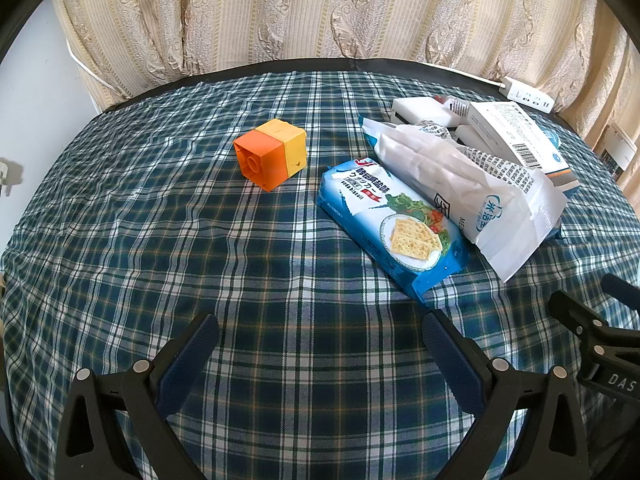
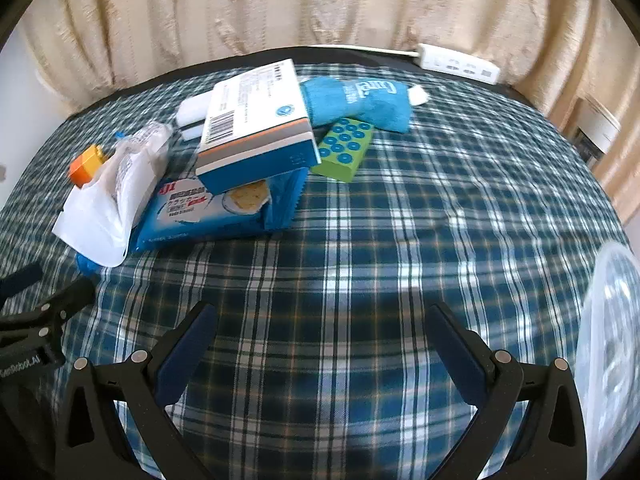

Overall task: Organize objects
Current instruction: 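Reach the right gripper to the white medicine box and grasp it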

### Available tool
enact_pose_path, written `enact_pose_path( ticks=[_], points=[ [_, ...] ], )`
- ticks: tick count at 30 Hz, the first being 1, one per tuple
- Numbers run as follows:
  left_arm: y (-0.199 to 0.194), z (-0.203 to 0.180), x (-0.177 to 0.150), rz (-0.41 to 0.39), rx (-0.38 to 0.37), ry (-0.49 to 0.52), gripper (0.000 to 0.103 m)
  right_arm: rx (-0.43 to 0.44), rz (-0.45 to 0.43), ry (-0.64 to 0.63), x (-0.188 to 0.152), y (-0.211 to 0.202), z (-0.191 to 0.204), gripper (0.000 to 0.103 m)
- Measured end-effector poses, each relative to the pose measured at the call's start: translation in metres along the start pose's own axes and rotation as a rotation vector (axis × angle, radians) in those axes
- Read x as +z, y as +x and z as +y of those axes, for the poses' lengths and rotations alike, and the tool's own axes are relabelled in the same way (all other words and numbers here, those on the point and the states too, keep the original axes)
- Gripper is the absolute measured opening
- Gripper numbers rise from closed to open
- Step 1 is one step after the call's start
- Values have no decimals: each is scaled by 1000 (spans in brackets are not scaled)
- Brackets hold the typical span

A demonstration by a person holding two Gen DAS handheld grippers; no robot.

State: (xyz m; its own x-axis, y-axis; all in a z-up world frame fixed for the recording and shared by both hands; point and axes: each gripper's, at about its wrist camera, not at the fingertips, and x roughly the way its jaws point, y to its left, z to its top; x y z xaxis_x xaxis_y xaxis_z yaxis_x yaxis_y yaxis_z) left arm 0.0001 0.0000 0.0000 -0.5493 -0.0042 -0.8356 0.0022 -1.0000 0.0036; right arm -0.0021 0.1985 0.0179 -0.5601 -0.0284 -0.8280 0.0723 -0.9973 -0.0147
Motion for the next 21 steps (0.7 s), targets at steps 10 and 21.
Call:
enact_pose_path(
  ticks=[10,21],
  points=[
    [-2,-10,-5,-3,-22,50,103,38,1,-67,0,2,-3,103],
    [-2,-11,-2,1,-35,47,103,99,-16,26,10,-17,-20,103]
  ],
)
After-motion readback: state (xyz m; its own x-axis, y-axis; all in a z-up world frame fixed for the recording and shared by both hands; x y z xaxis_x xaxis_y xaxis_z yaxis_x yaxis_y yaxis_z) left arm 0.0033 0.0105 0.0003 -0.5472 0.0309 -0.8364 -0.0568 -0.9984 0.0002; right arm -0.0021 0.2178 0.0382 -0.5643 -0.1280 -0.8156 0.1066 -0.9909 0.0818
